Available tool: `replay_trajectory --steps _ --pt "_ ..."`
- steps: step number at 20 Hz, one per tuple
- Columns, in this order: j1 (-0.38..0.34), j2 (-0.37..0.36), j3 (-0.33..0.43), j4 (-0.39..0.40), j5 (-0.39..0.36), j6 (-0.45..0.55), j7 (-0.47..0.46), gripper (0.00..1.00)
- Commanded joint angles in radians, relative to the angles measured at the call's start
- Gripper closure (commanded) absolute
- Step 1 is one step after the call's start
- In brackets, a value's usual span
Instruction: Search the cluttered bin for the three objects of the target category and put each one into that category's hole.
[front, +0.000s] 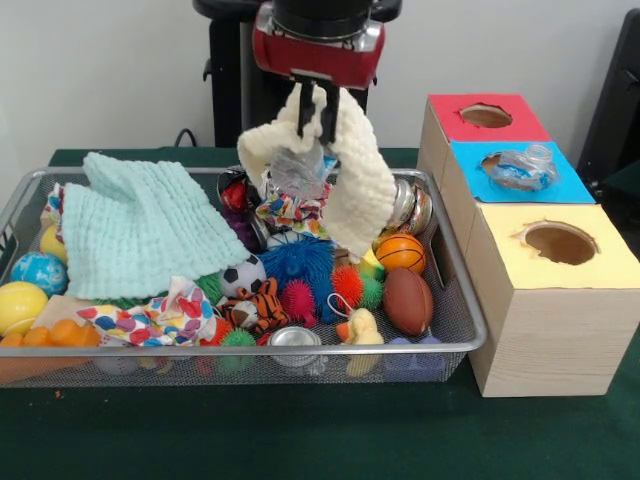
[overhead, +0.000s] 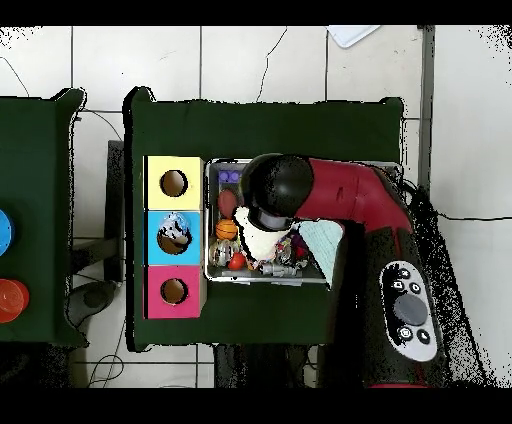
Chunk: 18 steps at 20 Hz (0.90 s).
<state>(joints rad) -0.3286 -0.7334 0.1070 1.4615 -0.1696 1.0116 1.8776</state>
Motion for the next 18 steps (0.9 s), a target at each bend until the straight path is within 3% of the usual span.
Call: replay_trajectory --steps 1,5,6,12,16,18 --pt "-0.045 -0.046 0.109 0.108 0.026 -0.010 -0.119 1.00" --pt "-0.083 -0.070 0.145 0.144 0.027 -0.020 -0.182 1.00" --pt "-0.095 -0.072 0.159 0.154 0.022 -0.019 -0.175 0.00" --pt "-0.118 -0.079 0.172 0.214 0.047 -0.076 -0.106 0.00" --pt "-0.122 -0.058 0.171 0.307 0.087 -0.200 0.003 0.00" --pt "-0.102 -0.054 0.152 0.316 0.085 -0.174 0.031 0.00"
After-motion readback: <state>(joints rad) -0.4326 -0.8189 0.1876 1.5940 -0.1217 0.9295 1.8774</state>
